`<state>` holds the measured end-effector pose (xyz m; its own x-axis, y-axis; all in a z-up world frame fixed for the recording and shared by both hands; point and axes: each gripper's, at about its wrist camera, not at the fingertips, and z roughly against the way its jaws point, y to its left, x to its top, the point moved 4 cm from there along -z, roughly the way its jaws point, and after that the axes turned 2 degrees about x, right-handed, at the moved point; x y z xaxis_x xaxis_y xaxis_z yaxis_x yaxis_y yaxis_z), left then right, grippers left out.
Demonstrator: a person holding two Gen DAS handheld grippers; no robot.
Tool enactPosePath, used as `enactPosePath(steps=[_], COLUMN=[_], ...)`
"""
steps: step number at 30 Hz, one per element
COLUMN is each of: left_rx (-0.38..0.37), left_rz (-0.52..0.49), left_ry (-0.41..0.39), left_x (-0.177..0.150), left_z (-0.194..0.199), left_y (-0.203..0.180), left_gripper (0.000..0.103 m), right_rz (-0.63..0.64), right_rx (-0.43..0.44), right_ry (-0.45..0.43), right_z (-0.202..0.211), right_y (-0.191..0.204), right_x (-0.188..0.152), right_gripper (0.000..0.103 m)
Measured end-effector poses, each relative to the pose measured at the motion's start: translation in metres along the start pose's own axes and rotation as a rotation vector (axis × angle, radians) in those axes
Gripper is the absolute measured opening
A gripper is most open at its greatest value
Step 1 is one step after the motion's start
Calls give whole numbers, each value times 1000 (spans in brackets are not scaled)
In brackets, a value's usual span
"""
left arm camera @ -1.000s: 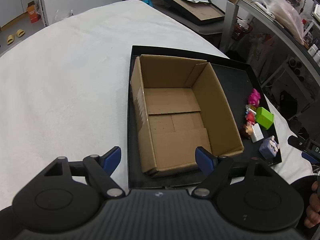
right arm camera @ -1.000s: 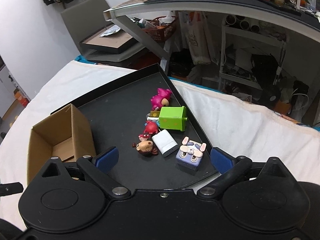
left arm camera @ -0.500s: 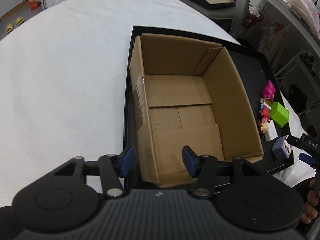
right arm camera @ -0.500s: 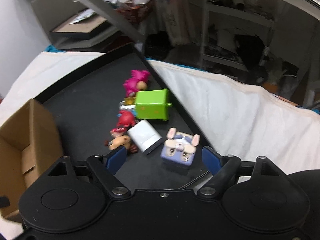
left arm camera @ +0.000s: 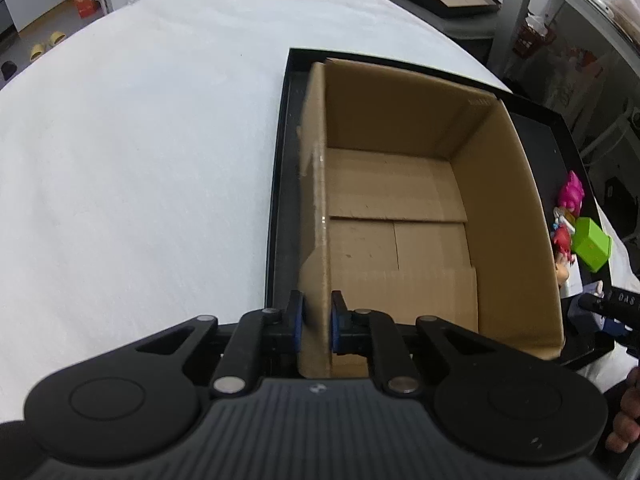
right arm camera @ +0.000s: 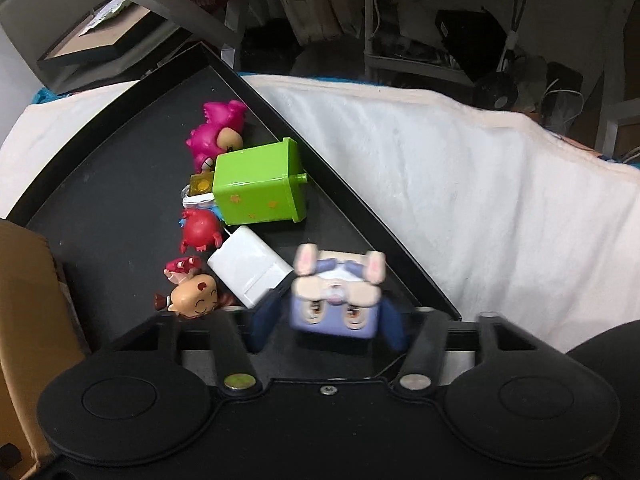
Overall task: Organize rigid objects
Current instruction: 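Move the right tool to the lavender bunny cube and close on it, then lift the bunny cube with the right tool and lower it into the box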
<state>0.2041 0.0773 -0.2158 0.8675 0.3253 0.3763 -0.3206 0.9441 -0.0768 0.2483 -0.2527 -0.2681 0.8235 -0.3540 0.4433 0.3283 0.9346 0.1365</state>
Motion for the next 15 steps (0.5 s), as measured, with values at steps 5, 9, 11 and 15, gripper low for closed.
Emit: enactPosePath(steps=[5, 9, 11, 15], left_rx=[-8, -13, -20, -35], left_rz=[-11, -30, -26, -16], left_ry=[-14, -29, -35, -44], left_x=[-4, -9, -9, -6], left_z=[1, 3, 3, 3], left_y=[2, 3, 3, 4], left_gripper=[12, 12, 12, 13], right_rz=[8, 7, 15, 43], right_rx=[55, 76, 76, 72], right_ry=[-32, -47, -60, -78], right_z=[8, 14, 19, 26], right_y=[4, 4, 6, 11], right_x=[-2, -2, -1, 1], right_gripper=[44, 44, 43, 44])
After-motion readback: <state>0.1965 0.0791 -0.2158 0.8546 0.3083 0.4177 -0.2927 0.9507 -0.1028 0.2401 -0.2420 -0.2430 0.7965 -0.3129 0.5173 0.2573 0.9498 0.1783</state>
